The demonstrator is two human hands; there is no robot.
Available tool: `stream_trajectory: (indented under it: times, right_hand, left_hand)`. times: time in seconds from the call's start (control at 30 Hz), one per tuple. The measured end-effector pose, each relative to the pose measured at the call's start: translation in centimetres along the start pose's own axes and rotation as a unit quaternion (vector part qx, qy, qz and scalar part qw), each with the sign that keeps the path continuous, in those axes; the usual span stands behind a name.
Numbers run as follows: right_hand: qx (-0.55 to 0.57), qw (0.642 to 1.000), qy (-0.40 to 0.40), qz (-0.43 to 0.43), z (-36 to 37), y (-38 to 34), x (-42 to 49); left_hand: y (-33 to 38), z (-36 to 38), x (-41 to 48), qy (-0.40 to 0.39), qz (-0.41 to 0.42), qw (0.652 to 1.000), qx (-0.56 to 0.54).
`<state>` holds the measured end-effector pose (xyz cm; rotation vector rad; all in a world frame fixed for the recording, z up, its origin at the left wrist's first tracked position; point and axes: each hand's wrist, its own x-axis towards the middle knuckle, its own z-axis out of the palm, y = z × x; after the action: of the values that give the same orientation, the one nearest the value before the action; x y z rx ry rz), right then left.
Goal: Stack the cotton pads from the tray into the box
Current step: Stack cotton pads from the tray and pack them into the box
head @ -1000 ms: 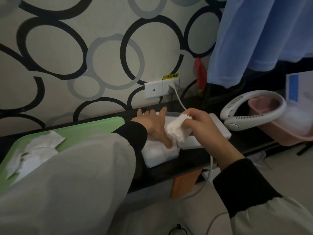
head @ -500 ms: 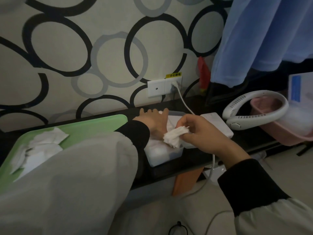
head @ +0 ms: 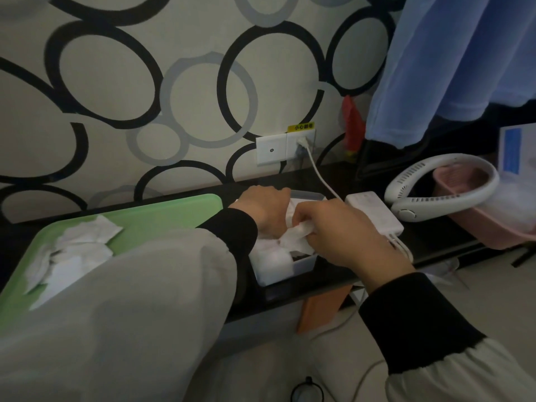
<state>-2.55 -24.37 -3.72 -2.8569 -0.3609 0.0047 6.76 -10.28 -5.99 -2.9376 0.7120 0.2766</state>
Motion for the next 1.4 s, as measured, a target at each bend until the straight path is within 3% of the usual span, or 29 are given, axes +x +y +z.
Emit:
stream_trajectory:
  times: [0.1,0.43,0.63,0.97,1.1,1.23,1.4]
  right_hand:
    - [-0.007,1.0,0.005,0.006,-0.3,-0.4,-0.1]
    - [-0.055,0.992,-0.102,0.054,0.2,-0.9,0.4]
    - [-0.084,0.992,-0.074,0.057,1.0,-1.5,1.4]
    - [-0.09,0.987,-0.097,0.092,1.5,-2.4,0.2]
    - [-0.094,0.985,-0.131,0.064,1.5,-3.0,0.4]
    - [-0.026,0.982,-0.182,0.041,0.8,-1.8,0.2]
    - [0.074,0.978,-0.192,0.035,-0.1,-0.2,-0.5]
  left_hand:
    - [-0.3,0.3,0.0,-0.011,-0.001,1.0,-0.016]
    - [-1.6,1.9,0.1,-0.013,0.002,0.995,-0.097]
    - [-1.3,1.4,-0.2,-0.009,-0.01,0.994,-0.11]
    - [-1.1,0.9,-0.9,0.004,-0.015,0.992,-0.126]
    - [-1.1,0.9,-1.0,0.001,-0.011,0.992,-0.124]
    - [-1.3,1.1,-0.9,0.007,-0.008,0.992,-0.123]
    - [-1.4,1.5,-0.8,0.013,-0.004,0.992,-0.123]
